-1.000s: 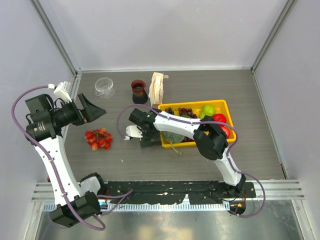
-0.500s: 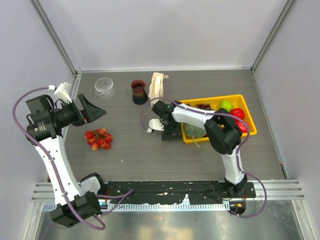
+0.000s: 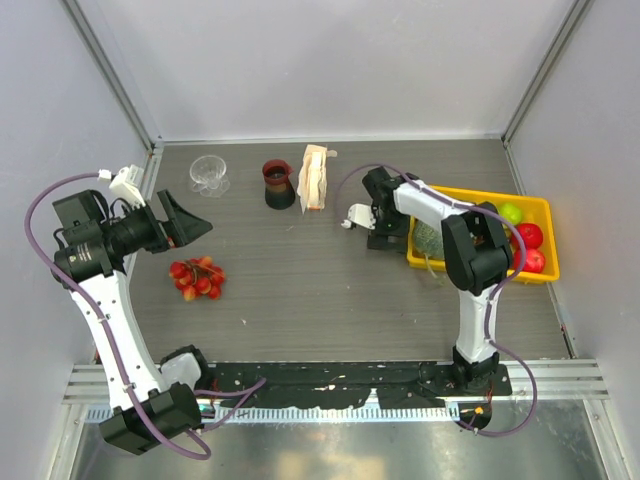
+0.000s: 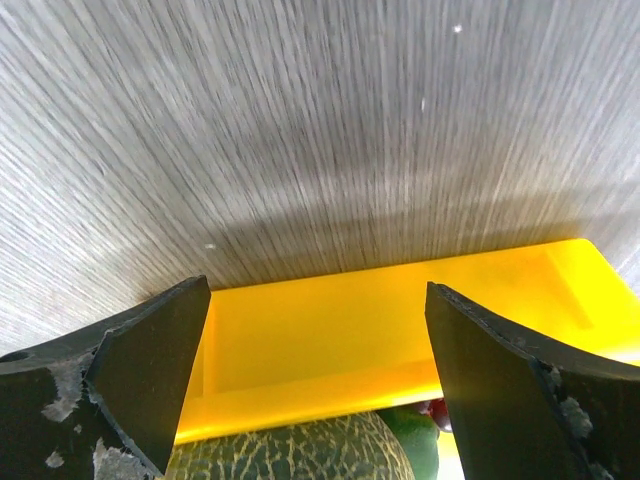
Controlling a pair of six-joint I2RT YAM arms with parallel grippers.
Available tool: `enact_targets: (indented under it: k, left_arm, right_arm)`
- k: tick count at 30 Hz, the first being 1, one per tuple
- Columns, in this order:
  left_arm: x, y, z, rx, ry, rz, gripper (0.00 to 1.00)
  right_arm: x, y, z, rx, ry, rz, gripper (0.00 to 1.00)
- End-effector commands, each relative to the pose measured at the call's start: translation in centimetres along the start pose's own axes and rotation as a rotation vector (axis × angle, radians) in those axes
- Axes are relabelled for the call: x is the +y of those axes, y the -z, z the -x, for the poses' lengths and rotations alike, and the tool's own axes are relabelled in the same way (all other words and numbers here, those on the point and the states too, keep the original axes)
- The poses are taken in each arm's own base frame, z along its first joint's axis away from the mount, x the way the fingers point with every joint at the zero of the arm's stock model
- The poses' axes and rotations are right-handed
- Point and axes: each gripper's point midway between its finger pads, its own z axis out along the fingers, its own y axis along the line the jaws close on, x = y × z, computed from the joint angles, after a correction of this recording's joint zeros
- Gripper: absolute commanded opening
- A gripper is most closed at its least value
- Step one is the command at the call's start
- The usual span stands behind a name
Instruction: Place the coffee filter in the dripper
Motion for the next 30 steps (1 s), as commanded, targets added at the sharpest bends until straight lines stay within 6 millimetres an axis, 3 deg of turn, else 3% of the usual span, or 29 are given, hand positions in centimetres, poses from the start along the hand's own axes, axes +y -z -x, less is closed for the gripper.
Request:
enact_targets:
  k: [1,5,9,12,17,21,24,30]
  left_arm:
    - [1.1,0.1,1.1,-0.026,-0.102,0.040,0.99]
    - [2.7,-0.1,2.5,-0.042,-0.194,0.102,0.99]
    - [3.6,-0.9,5.1,-0.058,-0.247,0.131,0.99]
    - [4.1,-2.3,6.6,-0.040,-0.269,0.139,0.97]
    - [2.4,-5.8,9.2,-0.014,-0.421,0.095,0.98]
    - [1.6,-9.4,10.3,0.035,-0.619,0.033,0.99]
    - [1.8,-12.7,9.9,0.111,-0.774,-0.028,0.99]
    - [4.6,-18.9,9.5,0.246,-0.897,-0.076,0.99]
  right_arm:
    - [-1.1,3.6,-1.2,-0.014,0.018,-0.069,0.96]
    - [-0.8,6.0,-0.4,-0.111,-0.057,-0.059,0.99]
    - [0.8,11.2,3.5,-0.393,-0.184,0.019,0.99]
    - [1.2,15.6,4.9,-0.542,-0.250,0.008,0.99]
    - [3.0,20.7,5.6,-0.719,-0.341,0.019,0.96]
    - [4.6,22.5,4.9,-0.780,-0.374,0.013,0.96]
    - [5.4,22.4,4.2,-0.800,-0.402,-0.008,0.96]
    - [6.2,23.3,3.4,-0.858,-0.453,-0.030,0.95]
